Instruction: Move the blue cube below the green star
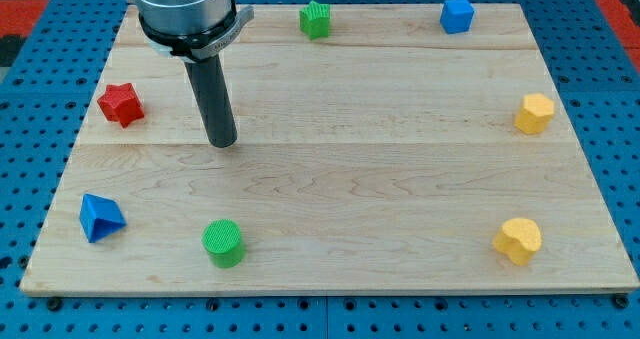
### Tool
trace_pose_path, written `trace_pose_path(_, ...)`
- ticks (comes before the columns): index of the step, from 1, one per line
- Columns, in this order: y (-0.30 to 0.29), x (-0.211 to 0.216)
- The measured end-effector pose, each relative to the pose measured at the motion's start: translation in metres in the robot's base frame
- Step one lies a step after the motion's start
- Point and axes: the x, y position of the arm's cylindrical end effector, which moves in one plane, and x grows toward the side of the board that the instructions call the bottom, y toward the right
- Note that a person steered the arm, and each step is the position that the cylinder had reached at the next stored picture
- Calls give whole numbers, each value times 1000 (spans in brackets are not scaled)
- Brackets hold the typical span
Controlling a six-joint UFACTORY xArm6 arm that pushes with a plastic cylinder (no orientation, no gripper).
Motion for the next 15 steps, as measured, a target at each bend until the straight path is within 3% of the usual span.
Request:
trace_pose_path(8,47,0)
trace_pose_path(9,98,-2)
trace_pose_path(13,353,-181)
trace_pose_path(14,376,-215)
trace_pose_path(15,346,-235)
